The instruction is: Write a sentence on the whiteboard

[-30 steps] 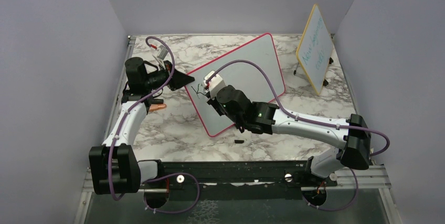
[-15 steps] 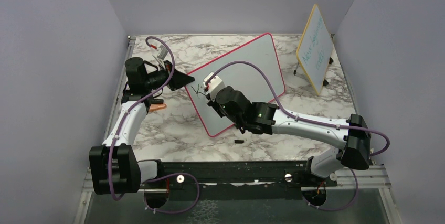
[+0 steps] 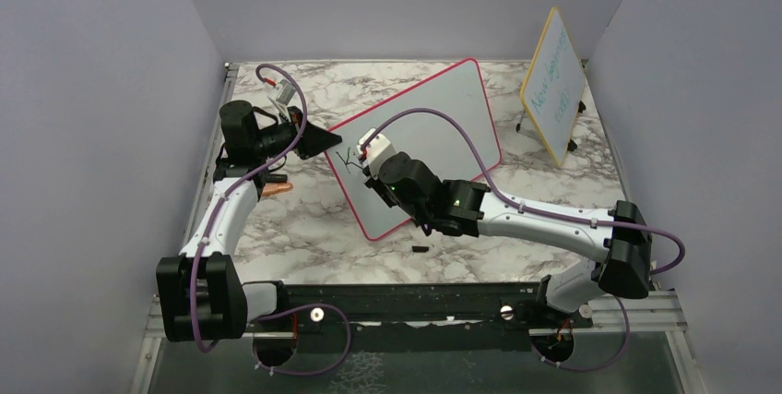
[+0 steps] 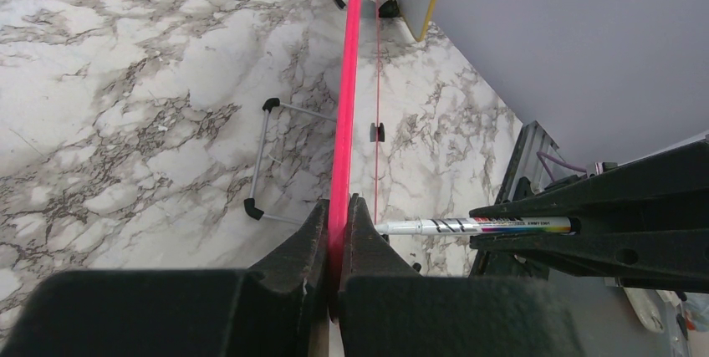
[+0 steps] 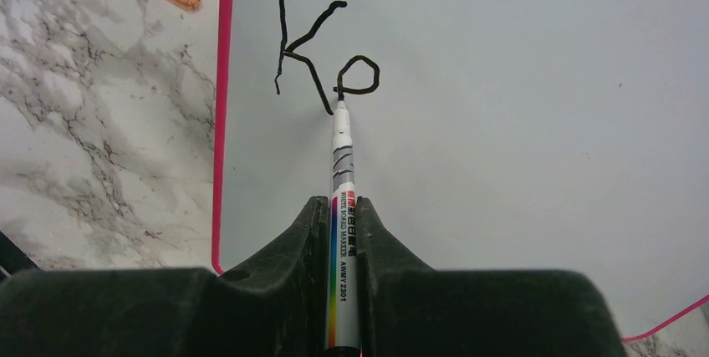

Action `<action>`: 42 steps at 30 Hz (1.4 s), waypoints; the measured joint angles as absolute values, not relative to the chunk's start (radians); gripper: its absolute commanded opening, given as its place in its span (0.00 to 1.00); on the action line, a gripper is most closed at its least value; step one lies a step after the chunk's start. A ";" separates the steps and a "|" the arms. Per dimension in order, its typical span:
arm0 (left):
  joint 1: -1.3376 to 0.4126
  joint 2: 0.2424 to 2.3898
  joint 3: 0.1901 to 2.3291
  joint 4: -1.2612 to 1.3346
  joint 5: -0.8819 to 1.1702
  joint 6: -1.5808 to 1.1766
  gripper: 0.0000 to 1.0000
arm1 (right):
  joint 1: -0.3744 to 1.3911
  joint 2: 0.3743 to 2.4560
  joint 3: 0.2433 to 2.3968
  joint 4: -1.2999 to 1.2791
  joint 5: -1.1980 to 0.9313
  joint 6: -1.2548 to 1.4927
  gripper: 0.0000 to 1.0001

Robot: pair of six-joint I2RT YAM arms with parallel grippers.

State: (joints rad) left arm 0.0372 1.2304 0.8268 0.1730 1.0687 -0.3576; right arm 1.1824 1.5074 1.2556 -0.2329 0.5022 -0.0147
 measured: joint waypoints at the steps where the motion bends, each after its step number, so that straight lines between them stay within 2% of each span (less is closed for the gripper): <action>1: 0.037 1.231 0.827 0.173 1.069 -0.357 0.00 | 1.182 1.507 1.256 -0.234 0.503 -0.015 0.00; 28: 0.037 1.231 0.828 0.173 1.069 -0.358 0.00 | 1.182 1.503 1.255 -0.275 0.542 -0.014 0.00; 42: 0.037 1.231 0.828 0.173 1.070 -0.358 0.00 | 1.181 1.444 1.200 -0.206 0.570 -0.010 0.00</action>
State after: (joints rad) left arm 0.0368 1.2308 0.8280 0.1734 1.0702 -0.3576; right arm 1.1812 1.4441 1.2003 -0.2062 0.5701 -0.0105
